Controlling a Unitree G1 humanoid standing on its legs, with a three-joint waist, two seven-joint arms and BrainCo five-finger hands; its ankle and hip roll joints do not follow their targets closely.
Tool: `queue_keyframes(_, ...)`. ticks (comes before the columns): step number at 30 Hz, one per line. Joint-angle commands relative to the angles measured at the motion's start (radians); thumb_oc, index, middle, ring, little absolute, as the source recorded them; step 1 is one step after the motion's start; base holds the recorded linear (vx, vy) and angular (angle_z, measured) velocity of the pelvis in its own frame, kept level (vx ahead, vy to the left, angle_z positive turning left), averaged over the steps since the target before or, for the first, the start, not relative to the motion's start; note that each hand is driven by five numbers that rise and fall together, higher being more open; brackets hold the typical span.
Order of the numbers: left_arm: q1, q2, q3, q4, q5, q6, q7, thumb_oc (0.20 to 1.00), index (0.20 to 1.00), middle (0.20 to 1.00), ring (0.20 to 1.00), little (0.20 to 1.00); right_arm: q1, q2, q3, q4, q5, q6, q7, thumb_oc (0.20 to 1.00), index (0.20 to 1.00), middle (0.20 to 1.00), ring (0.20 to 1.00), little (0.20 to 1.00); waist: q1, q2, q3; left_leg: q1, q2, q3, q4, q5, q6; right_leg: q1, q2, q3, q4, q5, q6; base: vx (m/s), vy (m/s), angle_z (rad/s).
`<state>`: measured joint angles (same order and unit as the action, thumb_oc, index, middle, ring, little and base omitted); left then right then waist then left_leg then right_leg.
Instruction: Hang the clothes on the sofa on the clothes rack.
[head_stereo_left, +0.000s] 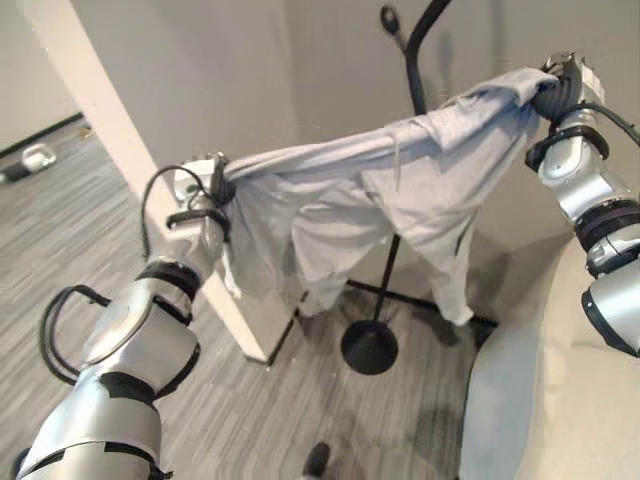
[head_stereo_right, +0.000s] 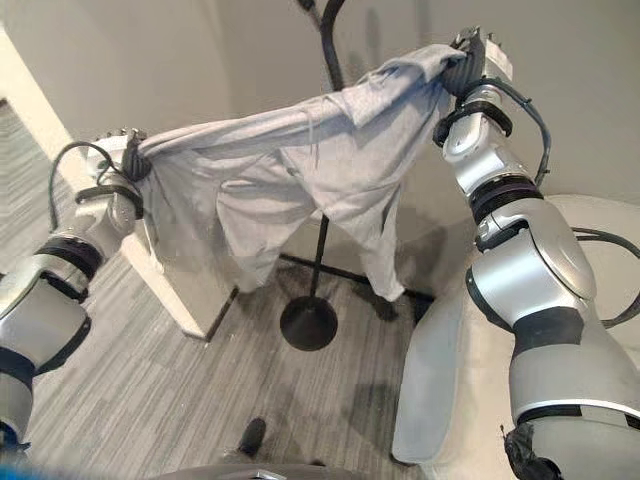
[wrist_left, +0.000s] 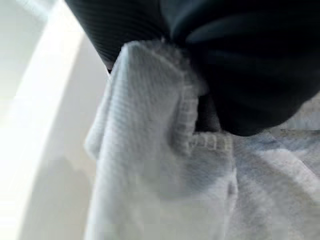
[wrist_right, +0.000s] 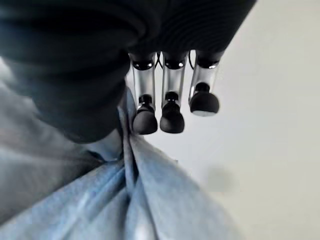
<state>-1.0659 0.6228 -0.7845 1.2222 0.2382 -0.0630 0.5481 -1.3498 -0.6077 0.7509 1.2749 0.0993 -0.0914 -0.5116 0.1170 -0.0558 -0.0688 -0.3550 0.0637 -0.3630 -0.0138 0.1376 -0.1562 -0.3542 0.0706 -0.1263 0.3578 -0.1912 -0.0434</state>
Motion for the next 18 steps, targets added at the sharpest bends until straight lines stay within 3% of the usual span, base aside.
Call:
queue_keyframes(1, -0.164, 0.052, 0.082, 0.087, -0.053, 0.011, 0.039, 0.200, 0.200, 0.200, 0.200, 0.200, -0.103, -0.102, -0.064, 0.021, 0.053, 0.006, -0.036, 0.200, 0.200, 0.200, 0.200, 0.200, -0.021, -0.066, 0.093, 0.190, -0.052, 0.112, -0.073, -0.062, 0.044, 0.235, -0.080, 0.096, -0.357, 0.148, 0.141, 0.00, 0.000, 0.00)
queue_keyframes(5, -0.130, 0.045, 0.096, 0.054, -0.053, 0.005, 0.060, 0.200, 0.200, 0.200, 0.200, 0.200, -0.002, -0.075, -0.114, 0.004, 0.066, 0.007, -0.057, 0.200, 0.200, 0.200, 0.200, 0.200, -0.010, -0.039, 0.120, 0.183, -0.063, 0.112, -0.073, -0.057, 0.048, 0.246, -0.081, 0.115, -0.371, 0.155, 0.142, 0.01, -0.004, -0.05)
queue_keyframes(9, -0.104, 0.070, 0.125, -0.029, -0.072, -0.004, 0.079, 0.200, 0.200, 0.200, 0.200, 0.200, 0.026, -0.093, -0.140, -0.036, 0.080, 0.003, -0.072, 0.200, 0.200, 0.200, 0.200, 0.200, -0.010, -0.034, 0.120, 0.193, -0.065, 0.114, -0.073, -0.063, 0.052, 0.252, -0.083, 0.127, -0.371, 0.158, 0.143, 0.02, 0.002, -0.05)
queue_keyframes(18, 0.154, 0.135, 0.280, -0.524, -0.019, -0.025, 0.100, 0.200, 0.200, 0.200, 0.200, 0.200, 0.221, -0.186, -0.273, -0.362, 0.032, -0.010, -0.107, 0.200, 0.200, 0.200, 0.200, 0.200, -0.019, -0.028, 0.104, 0.266, -0.055, 0.148, -0.073, -0.101, 0.063, 0.310, -0.090, 0.144, -0.367, 0.140, 0.139, 0.03, 0.004, -0.09)
